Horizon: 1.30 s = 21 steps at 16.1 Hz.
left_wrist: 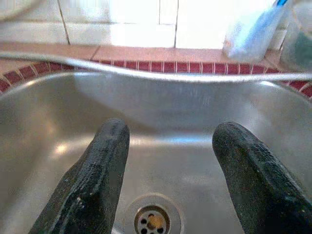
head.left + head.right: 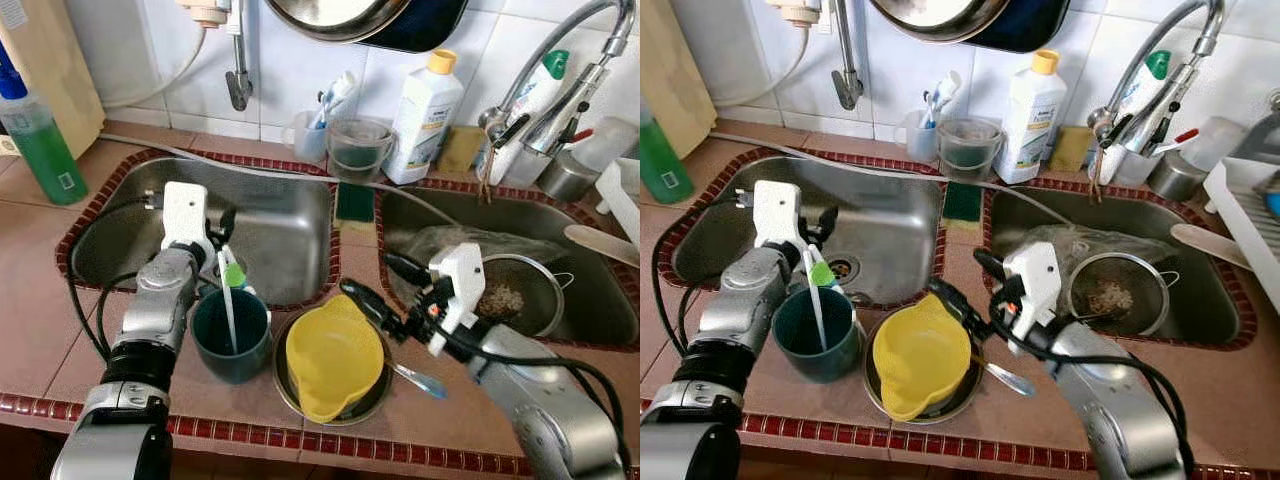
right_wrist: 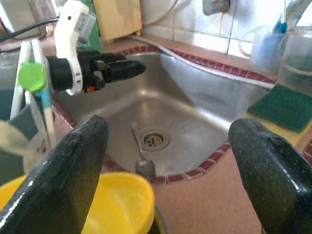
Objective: Kitchen organization
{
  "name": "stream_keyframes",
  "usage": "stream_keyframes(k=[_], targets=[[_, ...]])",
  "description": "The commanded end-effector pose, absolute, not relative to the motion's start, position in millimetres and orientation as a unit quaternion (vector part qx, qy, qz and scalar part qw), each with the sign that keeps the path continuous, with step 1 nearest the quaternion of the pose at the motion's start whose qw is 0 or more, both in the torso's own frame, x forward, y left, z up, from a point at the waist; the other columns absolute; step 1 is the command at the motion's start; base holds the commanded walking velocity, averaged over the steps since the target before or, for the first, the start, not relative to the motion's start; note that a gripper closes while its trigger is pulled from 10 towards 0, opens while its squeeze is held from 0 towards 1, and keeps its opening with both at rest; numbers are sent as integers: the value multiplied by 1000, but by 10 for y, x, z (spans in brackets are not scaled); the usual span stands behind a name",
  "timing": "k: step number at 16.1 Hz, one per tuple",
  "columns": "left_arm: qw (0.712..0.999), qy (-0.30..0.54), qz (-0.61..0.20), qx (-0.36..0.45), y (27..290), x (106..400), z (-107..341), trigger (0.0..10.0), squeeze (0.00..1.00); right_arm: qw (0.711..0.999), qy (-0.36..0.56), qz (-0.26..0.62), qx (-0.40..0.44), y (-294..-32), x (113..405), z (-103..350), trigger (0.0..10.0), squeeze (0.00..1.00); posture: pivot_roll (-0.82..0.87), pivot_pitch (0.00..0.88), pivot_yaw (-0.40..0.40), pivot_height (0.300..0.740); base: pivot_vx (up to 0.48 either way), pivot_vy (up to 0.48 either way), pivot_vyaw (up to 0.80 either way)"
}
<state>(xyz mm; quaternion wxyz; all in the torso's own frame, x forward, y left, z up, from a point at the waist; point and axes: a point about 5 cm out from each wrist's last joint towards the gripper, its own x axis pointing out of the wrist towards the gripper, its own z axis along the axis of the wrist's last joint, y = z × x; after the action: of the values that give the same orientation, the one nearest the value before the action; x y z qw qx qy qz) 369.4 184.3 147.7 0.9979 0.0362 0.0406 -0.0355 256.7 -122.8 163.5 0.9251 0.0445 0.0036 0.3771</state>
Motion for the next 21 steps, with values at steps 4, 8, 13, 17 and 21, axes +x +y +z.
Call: stream_keyframes(k=[4,8,13,17,21], targets=[[999,-1,-33,43,1994,3672,1677,10000,0,936,-31,347,46,-1290,2688,1721,10000,0,-22,12,-74,740,0,0,0],[997,-8,-26,76,2200,3581,1723,10000,0,947,-59,314,43,-1334,2821,1772,10000,0,7,0,-81,740,0,0,0],[996,-52,-15,77,2361,3374,1853,10000,0,962,-100,253,31,-1425,2990,1818,10000,0,34,0,-90,740,0,0,0],[993,-94,-17,70,2302,3174,1933,10000,0,972,-124,198,21,-1521,3070,1815,10000,0,45,0,-96,740,0,0,0],[995,-85,-13,43,2193,3021,1874,10000,0,977,-126,173,10,-1513,3086,1720,10000,0,62,0,-108,740,0,0,0]])
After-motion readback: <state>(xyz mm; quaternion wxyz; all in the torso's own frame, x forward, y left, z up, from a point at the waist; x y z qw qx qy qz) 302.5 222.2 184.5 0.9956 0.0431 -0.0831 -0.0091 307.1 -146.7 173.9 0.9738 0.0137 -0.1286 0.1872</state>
